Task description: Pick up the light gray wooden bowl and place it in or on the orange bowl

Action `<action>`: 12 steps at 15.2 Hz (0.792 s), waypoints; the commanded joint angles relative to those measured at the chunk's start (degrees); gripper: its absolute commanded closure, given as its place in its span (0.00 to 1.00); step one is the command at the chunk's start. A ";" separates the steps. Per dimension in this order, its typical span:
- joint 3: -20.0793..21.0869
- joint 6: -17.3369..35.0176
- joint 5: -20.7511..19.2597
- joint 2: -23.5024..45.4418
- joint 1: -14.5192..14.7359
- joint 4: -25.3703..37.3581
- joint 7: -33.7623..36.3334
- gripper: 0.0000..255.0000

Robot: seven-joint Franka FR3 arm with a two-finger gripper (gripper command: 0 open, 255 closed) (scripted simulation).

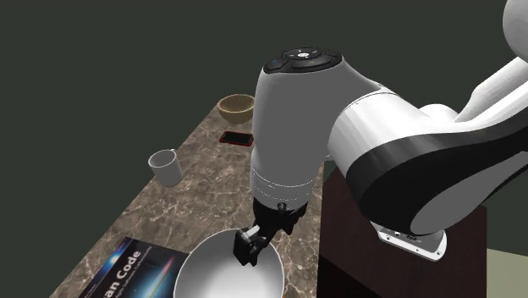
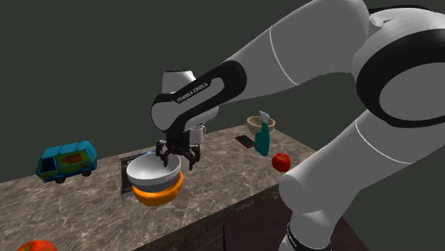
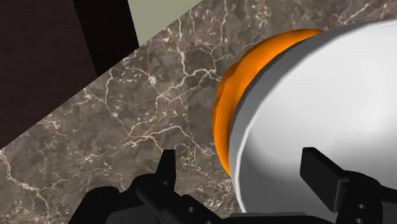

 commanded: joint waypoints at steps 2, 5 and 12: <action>-1.96 -4.55 0.06 -2.54 0.61 2.00 -0.40 0.00; -3.59 -8.45 -0.16 -4.38 0.99 4.03 -0.58 0.00; -3.59 -8.45 -0.16 -4.38 1.00 4.03 -0.58 0.00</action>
